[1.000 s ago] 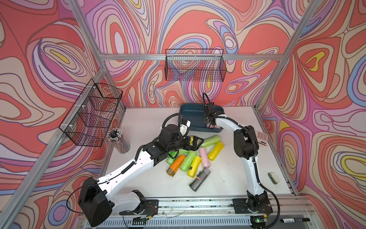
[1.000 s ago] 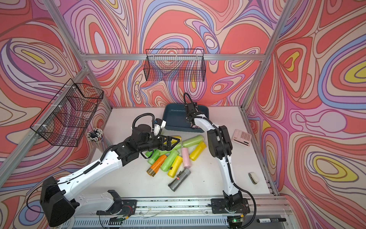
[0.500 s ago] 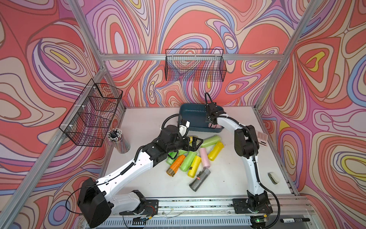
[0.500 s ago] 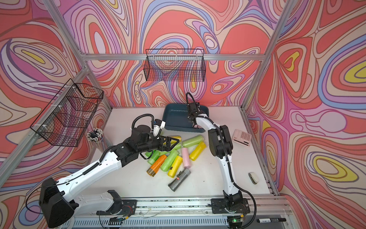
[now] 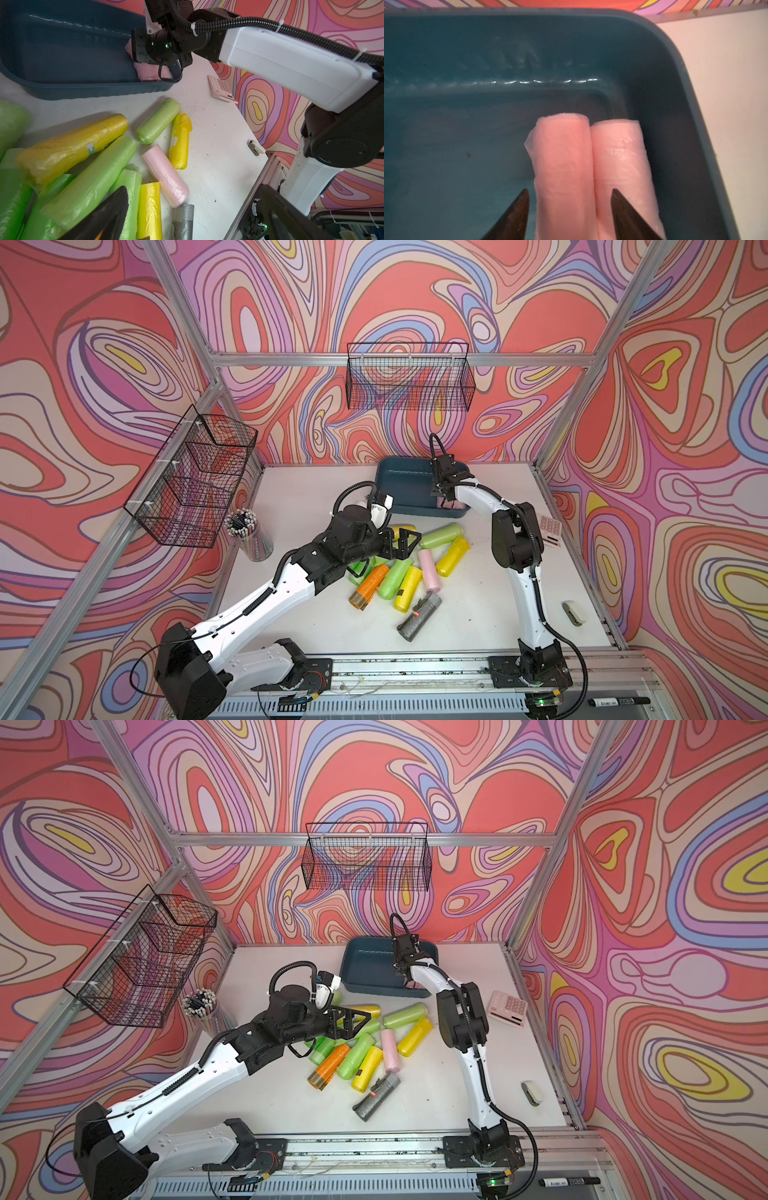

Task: Put the roll of trash bags into the storage box
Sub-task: Place the roll of trash bags in the storage box.

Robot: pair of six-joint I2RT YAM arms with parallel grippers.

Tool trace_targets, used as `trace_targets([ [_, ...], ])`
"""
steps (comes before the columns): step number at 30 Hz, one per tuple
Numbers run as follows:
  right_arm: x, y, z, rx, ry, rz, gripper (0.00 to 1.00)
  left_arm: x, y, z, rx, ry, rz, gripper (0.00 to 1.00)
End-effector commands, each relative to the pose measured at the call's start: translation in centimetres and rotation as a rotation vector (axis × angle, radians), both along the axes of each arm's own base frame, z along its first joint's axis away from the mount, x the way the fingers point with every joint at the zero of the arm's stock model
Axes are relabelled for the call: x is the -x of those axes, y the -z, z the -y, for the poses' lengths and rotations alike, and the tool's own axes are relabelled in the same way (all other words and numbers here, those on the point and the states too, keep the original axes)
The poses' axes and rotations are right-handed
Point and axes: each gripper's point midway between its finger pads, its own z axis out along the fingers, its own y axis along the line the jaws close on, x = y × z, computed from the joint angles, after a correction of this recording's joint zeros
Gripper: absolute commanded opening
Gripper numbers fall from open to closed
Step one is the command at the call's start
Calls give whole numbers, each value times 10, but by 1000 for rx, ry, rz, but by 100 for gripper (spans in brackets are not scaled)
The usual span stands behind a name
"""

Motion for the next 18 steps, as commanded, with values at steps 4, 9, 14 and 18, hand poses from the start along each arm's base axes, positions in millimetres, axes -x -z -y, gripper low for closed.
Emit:
trace_targets([
  [4,-2,-62,-1,-52,-4,94,79,1,9,-14,-72,-35,18,100],
  [9,9,-98,-4,-90,-34,134,92,-1,10,-20,-98,-58,36,100],
  [14,34,-124,-4,-145,-60,154,98,-3,9,-22,-118,-66,49,100],
  [18,64,-140,-1,-183,-81,165,98,-4,14,-22,-131,-68,44,100],
])
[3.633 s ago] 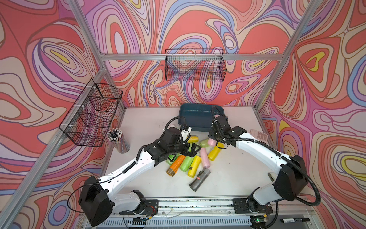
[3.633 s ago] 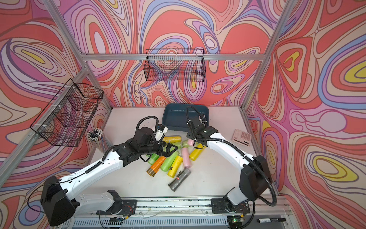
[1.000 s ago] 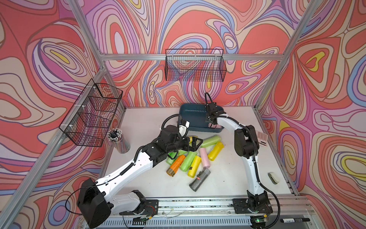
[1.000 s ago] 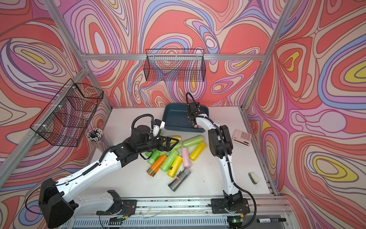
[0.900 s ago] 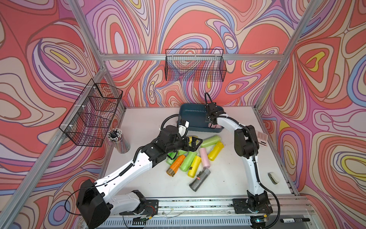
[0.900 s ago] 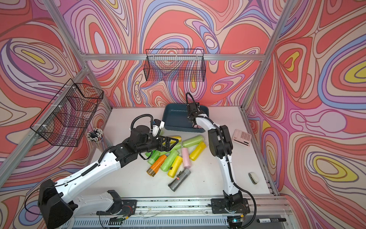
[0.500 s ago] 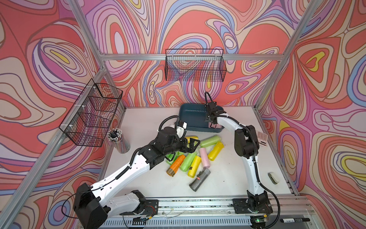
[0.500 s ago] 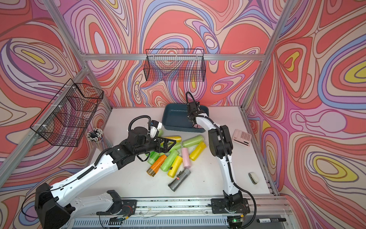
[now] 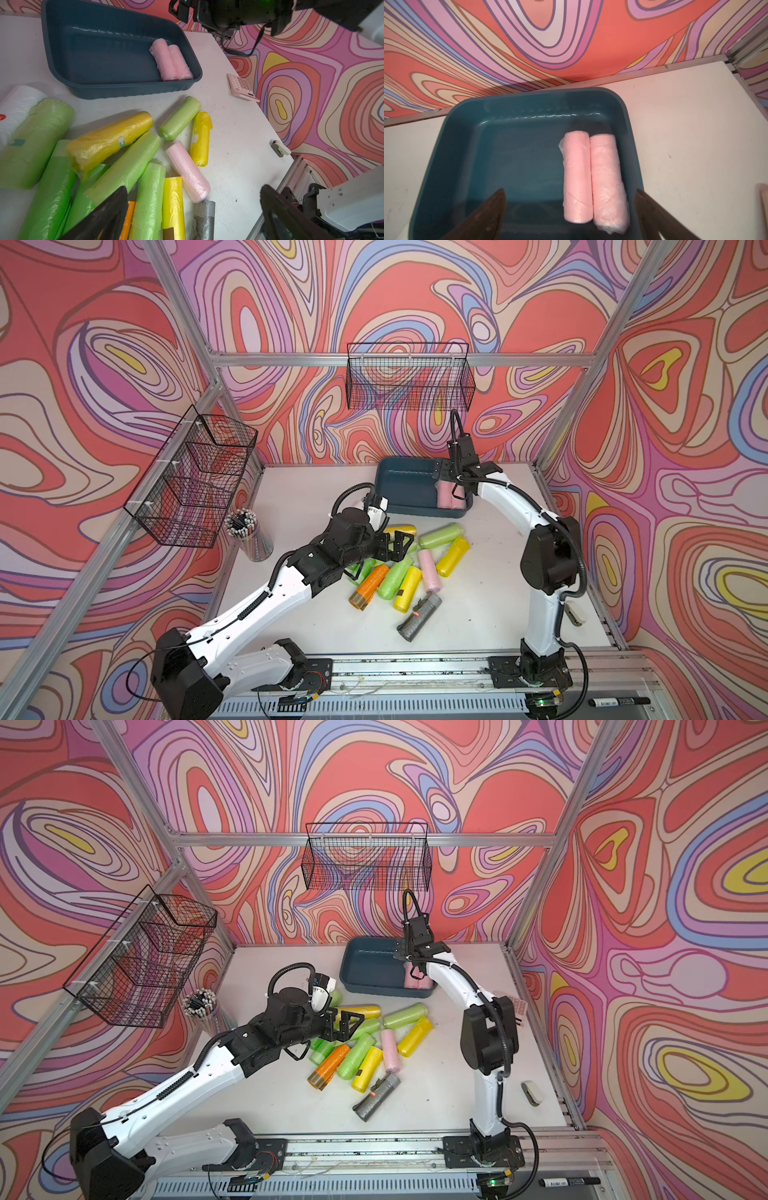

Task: Put the roll of trash bags into the storage box
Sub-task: Place the roll of trash bags in the storage box, then pick up the roll of trash bags from the center of the board.

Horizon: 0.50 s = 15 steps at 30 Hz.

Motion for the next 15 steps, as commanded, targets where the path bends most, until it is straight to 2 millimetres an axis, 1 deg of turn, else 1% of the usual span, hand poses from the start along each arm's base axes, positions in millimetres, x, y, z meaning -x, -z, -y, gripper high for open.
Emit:
trace_targets([
  [1,24,-5,3,-35,-18,-9,98,0,7,-4,-35,-7,4,100],
  [3,39,-13,8,-39,-19,-1,98,-1,10,-3,-42,-6,-1,100],
  [4,45,-13,10,-41,-19,-4,98,1,15,-4,-58,-2,-19,100],
  [5,52,-18,11,-50,-23,3,98,2,19,-4,-66,0,-29,100],
  [7,65,-22,14,-63,-27,6,98,2,22,-3,-68,5,-39,100],
  [12,98,-27,12,-129,-71,19,98,0,25,-2,-70,-5,-51,100],
  [15,117,-27,11,-170,-99,24,98,-2,29,-5,-83,-18,-51,100],
])
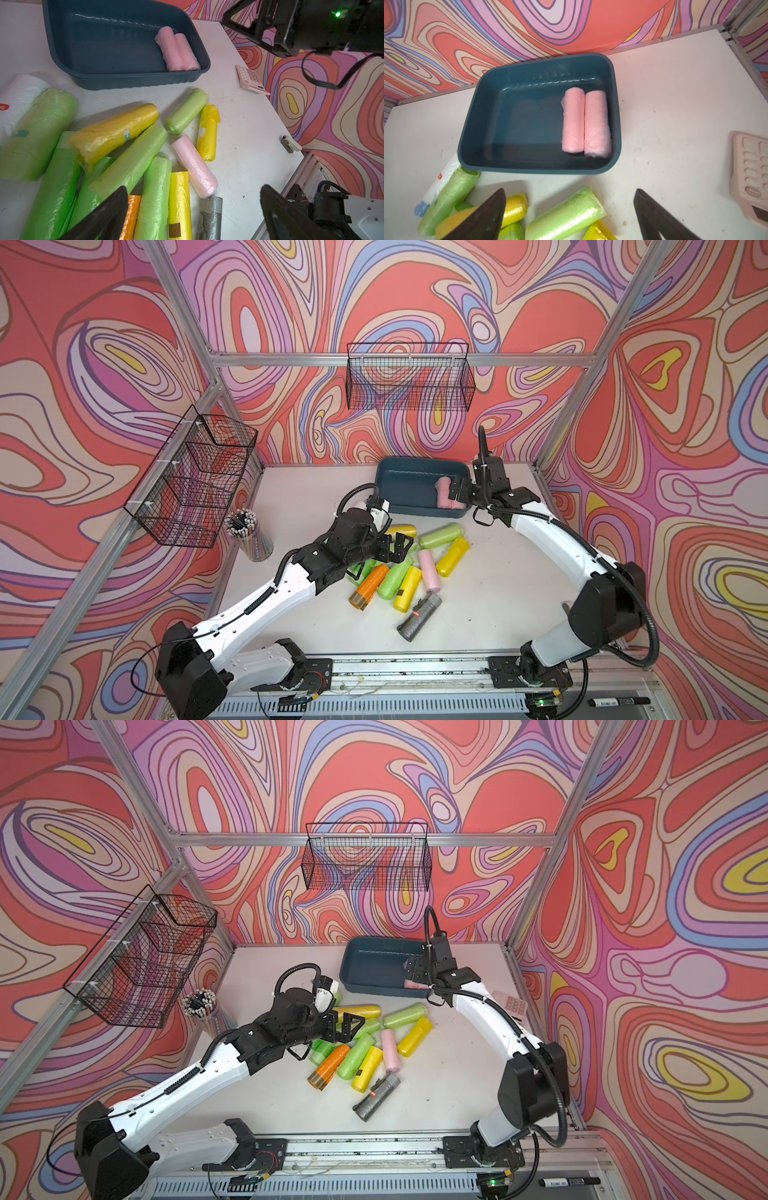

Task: Put the roll of trash bags into the storage box
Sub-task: Pick up the roll of trash bags from the center of the board.

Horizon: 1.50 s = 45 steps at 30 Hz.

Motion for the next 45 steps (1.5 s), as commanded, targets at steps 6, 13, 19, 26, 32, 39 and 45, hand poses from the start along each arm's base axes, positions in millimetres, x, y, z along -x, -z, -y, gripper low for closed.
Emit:
trace_targets([
  [6,50,2,-6,-128,-82,21,98,-2,25,-11,-116,-26,-32,100],
  [13,90,24,4,-139,-93,8,98,-6,39,-11,-159,-35,-59,100],
  [19,115,44,1,-180,-141,-16,98,-10,54,-7,-203,-25,-99,100],
  [26,137,67,-3,-239,-168,-56,98,-10,73,-8,-251,-25,-143,100],
  [32,149,86,-6,-278,-178,-86,98,-9,86,-7,-284,-18,-186,100],
  [39,151,98,-11,-306,-195,-100,97,-11,100,-7,-317,-18,-214,99],
  [45,151,98,-15,-322,-210,-98,97,-15,118,-4,-373,1,-245,96],
])
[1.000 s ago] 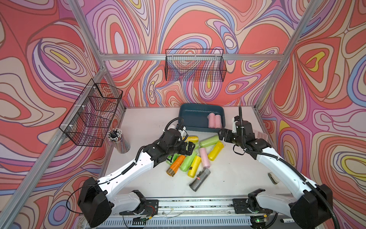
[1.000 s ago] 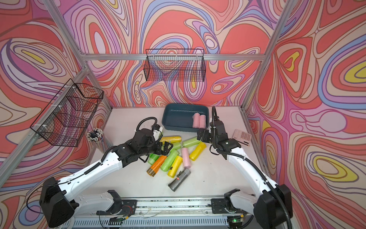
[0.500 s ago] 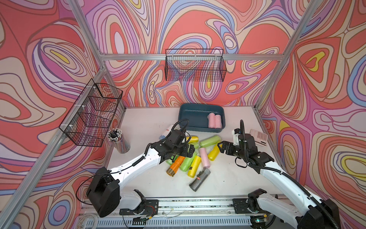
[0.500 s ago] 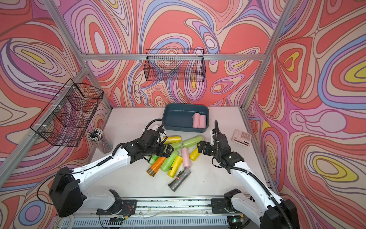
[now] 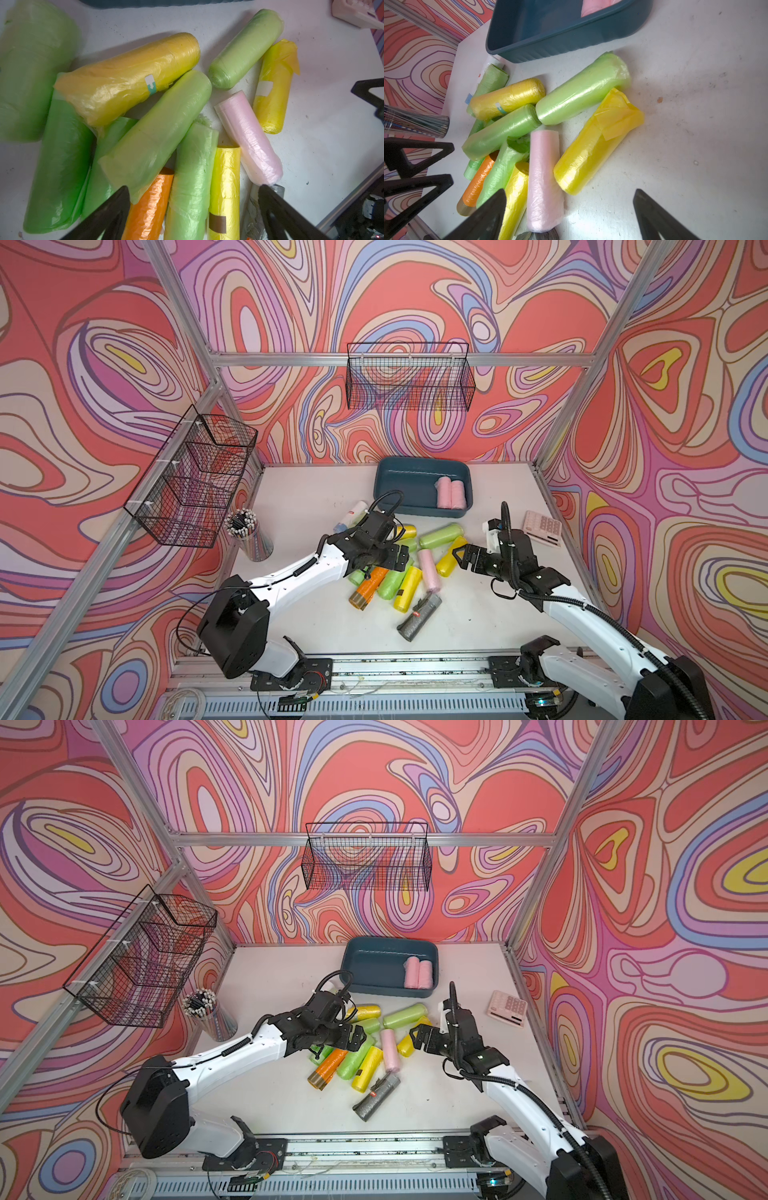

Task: Put the roll of trash bags into the storage box
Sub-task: Pick up the roll of trash bags from the center of the board.

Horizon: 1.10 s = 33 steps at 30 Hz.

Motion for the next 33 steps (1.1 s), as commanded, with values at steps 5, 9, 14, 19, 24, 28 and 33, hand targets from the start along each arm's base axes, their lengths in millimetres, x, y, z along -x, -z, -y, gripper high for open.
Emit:
trace_targets([
  [5,0,-4,-5,-39,-14,15,97,-11,11,2,-91,25,-2,94],
  [9,1,-5,-4,-41,-10,15,97,-24,12,1,-135,22,36,94],
  [14,3,-12,-4,-52,-8,26,97,-36,20,4,-206,48,44,90],
  [19,5,-14,-3,-53,-4,34,97,-43,31,6,-249,59,34,85],
  [24,6,-15,-3,-61,-4,31,97,-45,42,9,-253,59,13,82],
  [28,6,-20,-4,-70,-4,44,97,-44,52,11,-266,63,-5,81],
  [33,8,-24,-3,-81,1,53,97,-48,61,11,-300,55,3,81],
])
